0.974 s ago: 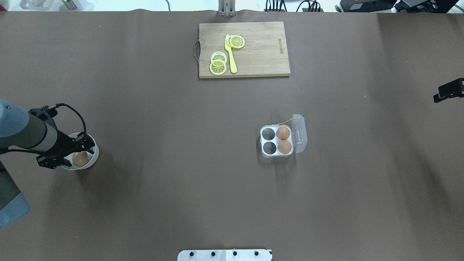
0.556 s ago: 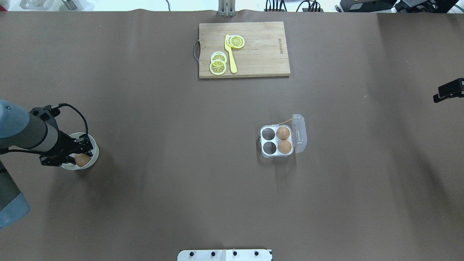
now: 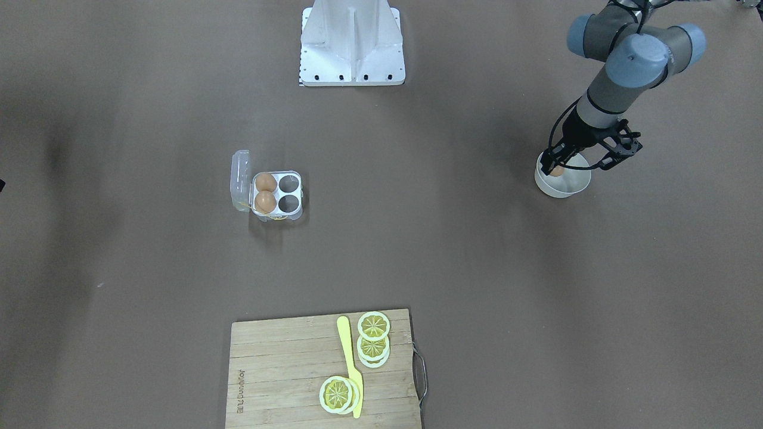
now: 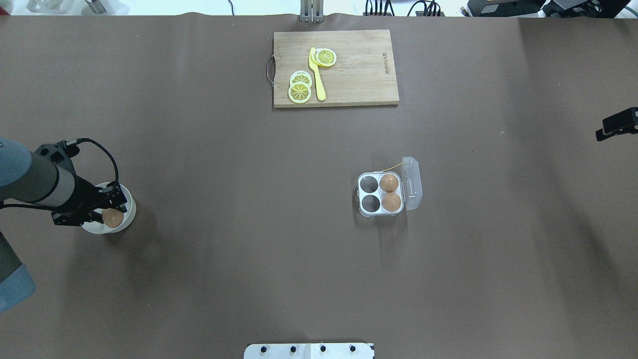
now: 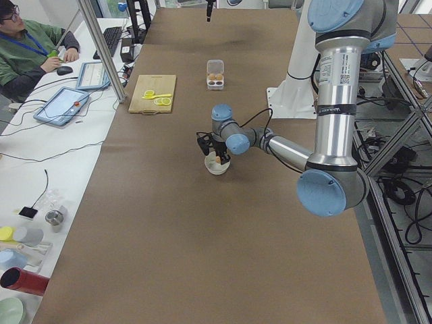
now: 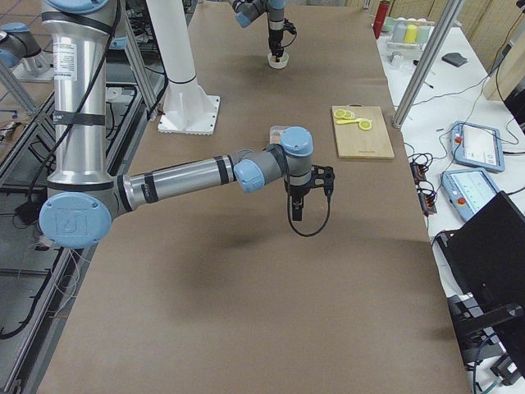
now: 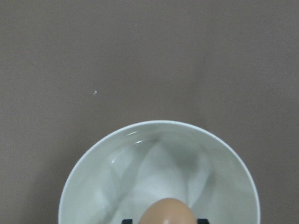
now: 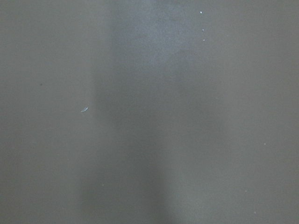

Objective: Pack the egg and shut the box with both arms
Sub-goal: 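Close the left gripper on the brown egg inside the bowl, then lift the egg out and carry it over the clear egg box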

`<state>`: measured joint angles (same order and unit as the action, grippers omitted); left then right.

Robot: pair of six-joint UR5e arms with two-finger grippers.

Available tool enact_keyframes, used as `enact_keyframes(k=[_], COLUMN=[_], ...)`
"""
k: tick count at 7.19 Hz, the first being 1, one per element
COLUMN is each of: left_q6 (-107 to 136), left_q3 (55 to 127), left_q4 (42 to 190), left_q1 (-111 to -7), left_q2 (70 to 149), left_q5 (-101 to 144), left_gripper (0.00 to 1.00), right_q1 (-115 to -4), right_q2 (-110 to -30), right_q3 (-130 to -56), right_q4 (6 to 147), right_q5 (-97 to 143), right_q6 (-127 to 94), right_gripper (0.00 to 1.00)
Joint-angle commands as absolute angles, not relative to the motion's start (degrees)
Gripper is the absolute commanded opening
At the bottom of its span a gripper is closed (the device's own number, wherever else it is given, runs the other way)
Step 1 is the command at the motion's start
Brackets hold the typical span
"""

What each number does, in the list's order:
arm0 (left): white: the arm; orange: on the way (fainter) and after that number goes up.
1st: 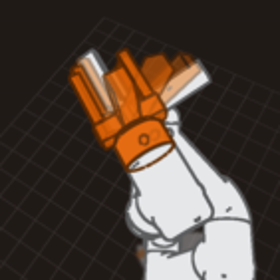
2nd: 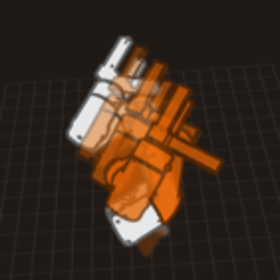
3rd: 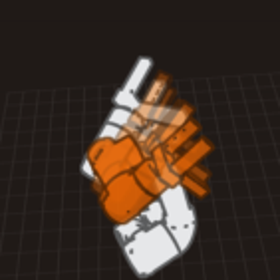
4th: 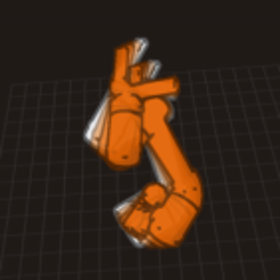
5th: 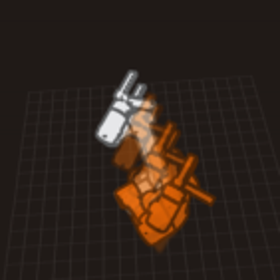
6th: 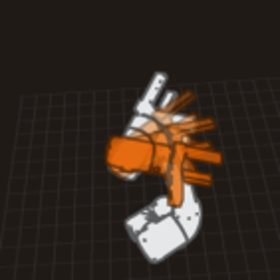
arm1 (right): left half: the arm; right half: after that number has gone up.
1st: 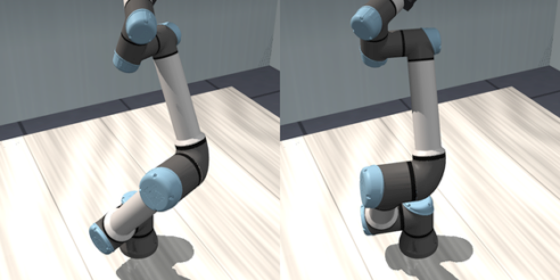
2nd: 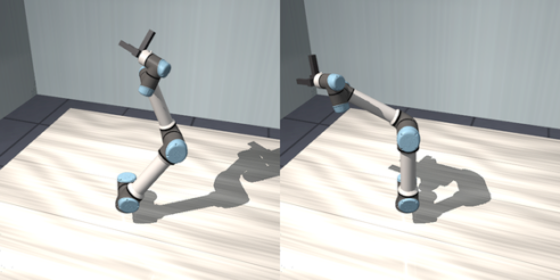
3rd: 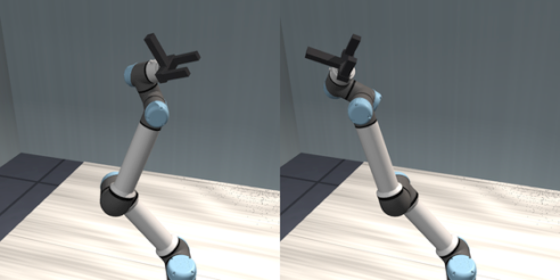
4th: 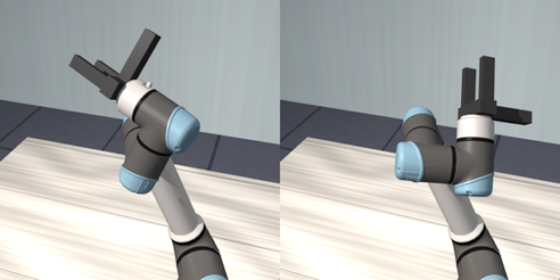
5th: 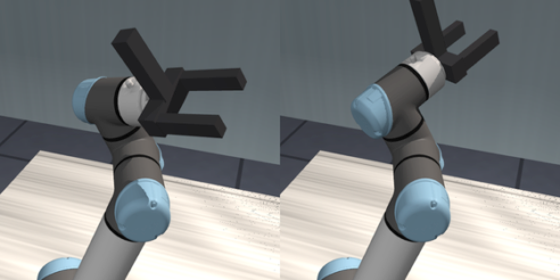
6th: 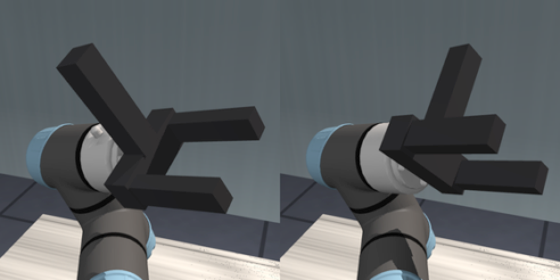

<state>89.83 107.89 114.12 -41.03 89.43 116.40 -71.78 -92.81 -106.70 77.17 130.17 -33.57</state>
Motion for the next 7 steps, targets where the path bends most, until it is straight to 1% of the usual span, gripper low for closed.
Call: enact_keyframes(k=[1, 3, 4, 5, 6, 7], left_q6=[89.2, 87.7, 84.6, 73.6, 72.4, 72.5], left_q3=[113.0, 117.5, 117.4, 117.2, 117.2, 114.5], left_q4=[114.2, 116.6, 117.1, 117.2, 117.2, 117.6], left_q1=[-46.0, -48.3, -47.8, -47.7, -47.1, -44.4], left_q2=[89.2, 93.1, 95.6, 100.4, 104.0, 110.2], left_q5=[116.0, 111.7, 111.2, 111.1, 111.3, 110.6], left_gripper=[0.00, 0.00, 0.00, 0.00, 0.00, 0.00], right_q1=[-71.7, -71.7, -71.7, -71.7, -71.8, -71.8], right_q2=[-92.8, -92.8, -92.8, -92.8, -92.8, -92.8], right_q3=[-106.7, -106.8, -106.8, -106.8, -106.8, -106.9], right_q4=[77.2, 77.1, 77.1, 77.1, 77.1, 77.1], right_q5=[130.2, 130.3, 130.3, 130.3, 130.3, 130.3], right_q6=[-33.6, -33.6, -33.6, -33.6, -33.6, -33.6], right_gripper=[1.00, 1.00, 1.00, 1.00, 1.00, 1.00])
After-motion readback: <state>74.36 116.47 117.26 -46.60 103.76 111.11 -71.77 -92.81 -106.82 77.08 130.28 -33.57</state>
